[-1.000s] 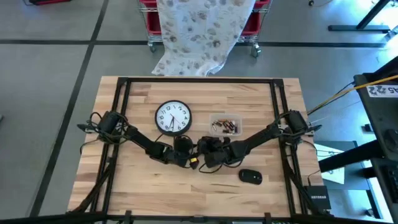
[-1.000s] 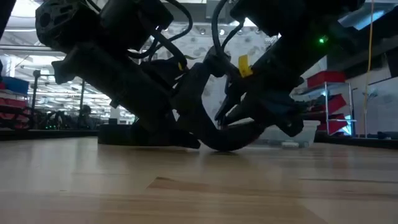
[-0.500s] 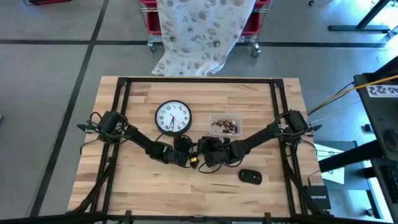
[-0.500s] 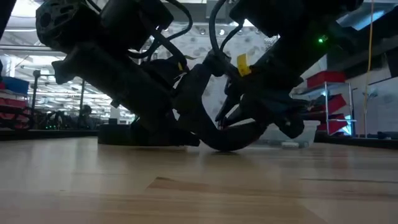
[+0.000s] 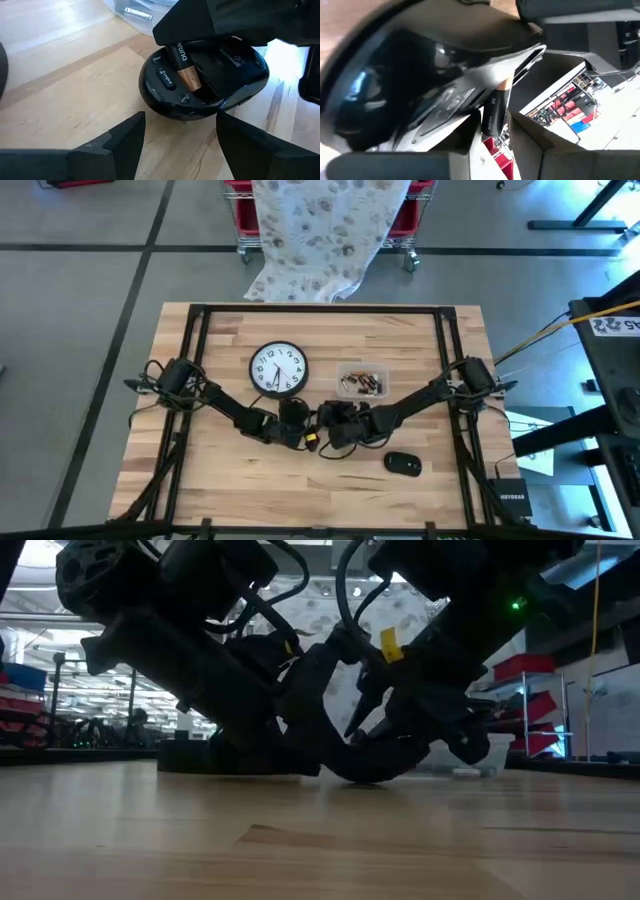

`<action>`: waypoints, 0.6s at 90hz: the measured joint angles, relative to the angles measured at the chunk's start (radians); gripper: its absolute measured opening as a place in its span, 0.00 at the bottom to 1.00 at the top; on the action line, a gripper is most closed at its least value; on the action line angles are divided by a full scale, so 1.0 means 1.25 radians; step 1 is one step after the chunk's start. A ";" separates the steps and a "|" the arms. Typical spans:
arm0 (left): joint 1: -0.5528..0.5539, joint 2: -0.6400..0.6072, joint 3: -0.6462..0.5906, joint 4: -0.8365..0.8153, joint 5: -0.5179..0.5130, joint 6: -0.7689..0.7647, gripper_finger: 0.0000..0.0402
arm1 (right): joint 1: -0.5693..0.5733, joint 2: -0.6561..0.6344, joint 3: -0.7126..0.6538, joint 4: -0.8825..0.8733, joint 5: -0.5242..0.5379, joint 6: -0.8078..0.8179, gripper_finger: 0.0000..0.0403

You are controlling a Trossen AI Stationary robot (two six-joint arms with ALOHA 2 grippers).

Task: Insert battery
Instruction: Insert the black battery into the right computer mouse

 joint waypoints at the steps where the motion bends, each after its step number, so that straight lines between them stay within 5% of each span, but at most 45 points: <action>1: 0.000 0.000 0.000 0.000 0.000 0.000 0.56 | 0.000 0.000 0.000 0.000 -0.001 0.000 0.19; 54: -0.008 0.000 0.000 -0.043 -0.011 -0.033 0.56 | 0.001 -0.049 0.002 -0.005 -0.015 0.129 0.20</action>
